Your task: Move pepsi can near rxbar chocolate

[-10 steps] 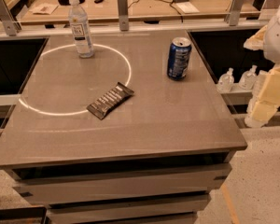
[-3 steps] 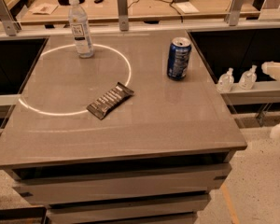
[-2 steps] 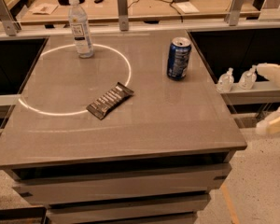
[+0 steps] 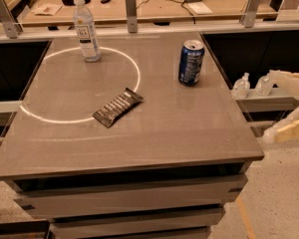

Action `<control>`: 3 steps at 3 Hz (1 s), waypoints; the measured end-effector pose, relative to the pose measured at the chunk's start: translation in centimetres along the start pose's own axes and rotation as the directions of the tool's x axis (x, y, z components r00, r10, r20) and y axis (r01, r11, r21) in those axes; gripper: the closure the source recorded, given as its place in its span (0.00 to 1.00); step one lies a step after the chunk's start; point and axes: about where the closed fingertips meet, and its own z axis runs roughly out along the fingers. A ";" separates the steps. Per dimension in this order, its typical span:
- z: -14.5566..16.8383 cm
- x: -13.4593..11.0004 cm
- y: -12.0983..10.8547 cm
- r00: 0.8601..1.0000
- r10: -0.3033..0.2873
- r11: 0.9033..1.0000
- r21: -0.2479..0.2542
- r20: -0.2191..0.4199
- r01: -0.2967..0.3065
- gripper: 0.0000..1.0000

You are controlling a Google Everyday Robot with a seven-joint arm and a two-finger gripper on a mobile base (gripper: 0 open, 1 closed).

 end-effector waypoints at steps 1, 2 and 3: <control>2.8 1.5 -0.9 0.993 0.076 0.997 0.019 0.091 -0.078 0.00; 5.1 2.0 -2.4 0.987 0.068 0.996 0.040 0.147 -0.074 0.00; 7.4 2.8 -4.1 0.991 0.053 0.992 0.103 0.126 -0.066 0.00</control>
Offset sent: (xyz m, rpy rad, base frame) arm 0.0672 0.0322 -0.0523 0.2088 -0.0758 -0.0902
